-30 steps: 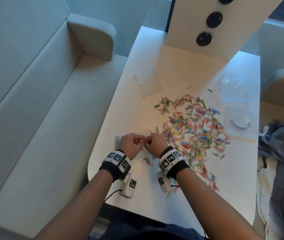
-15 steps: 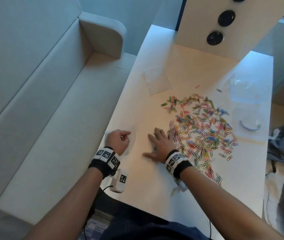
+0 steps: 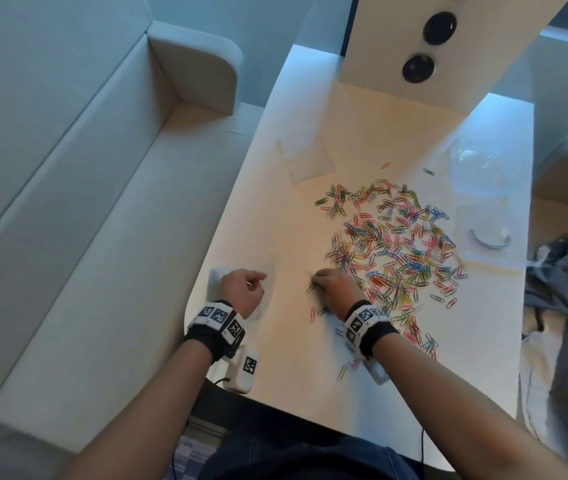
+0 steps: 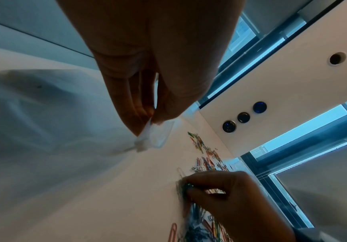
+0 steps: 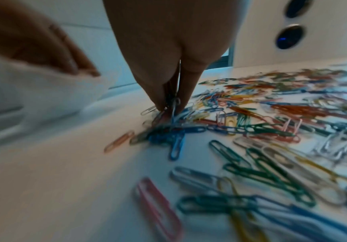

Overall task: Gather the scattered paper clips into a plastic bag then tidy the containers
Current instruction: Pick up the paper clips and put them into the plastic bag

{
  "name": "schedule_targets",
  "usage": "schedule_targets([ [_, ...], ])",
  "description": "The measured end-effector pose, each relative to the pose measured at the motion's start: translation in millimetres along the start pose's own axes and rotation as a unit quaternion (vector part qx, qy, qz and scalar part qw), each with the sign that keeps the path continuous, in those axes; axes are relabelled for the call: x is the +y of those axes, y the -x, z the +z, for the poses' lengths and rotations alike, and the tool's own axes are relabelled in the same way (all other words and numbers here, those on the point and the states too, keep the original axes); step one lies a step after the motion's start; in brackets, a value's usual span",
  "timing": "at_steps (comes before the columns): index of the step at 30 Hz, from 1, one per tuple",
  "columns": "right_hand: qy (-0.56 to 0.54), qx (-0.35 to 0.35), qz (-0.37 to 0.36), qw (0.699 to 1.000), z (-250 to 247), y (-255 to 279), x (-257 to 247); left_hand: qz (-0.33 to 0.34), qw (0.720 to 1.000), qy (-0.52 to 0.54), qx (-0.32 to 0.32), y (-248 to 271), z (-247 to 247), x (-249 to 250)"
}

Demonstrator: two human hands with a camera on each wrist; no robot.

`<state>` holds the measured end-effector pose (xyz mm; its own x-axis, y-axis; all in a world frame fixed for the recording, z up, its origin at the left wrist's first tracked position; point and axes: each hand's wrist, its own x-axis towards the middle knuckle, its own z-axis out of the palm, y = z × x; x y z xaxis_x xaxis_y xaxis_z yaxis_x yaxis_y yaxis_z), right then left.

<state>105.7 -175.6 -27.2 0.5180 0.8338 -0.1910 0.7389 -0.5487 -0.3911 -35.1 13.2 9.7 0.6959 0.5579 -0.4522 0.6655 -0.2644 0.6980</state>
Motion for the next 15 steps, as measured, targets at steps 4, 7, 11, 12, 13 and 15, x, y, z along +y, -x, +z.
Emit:
schedule_targets([
  [4,-0.263,0.097,0.252,0.926,-17,0,14,0.006,1.000,-0.006,-0.011,1,7,7],
  [7,-0.450,0.129,0.364,0.805,-22,6,24,0.017,1.000,-0.014,-0.011,-1,13,13],
  [11,-0.753,0.151,0.367,0.526,-38,13,14,0.017,0.999,-0.019,-0.023,-2,21,21],
  [12,-0.784,0.140,0.357,0.489,-41,14,9,0.017,0.999,-0.018,-0.027,-2,24,23],
  [13,-0.805,0.121,0.344,0.468,-43,15,3,0.018,0.999,-0.018,-0.031,-2,26,25],
  [15,-0.825,0.090,0.332,0.448,-44,15,-11,0.023,0.999,-0.020,-0.034,-3,32,28],
])
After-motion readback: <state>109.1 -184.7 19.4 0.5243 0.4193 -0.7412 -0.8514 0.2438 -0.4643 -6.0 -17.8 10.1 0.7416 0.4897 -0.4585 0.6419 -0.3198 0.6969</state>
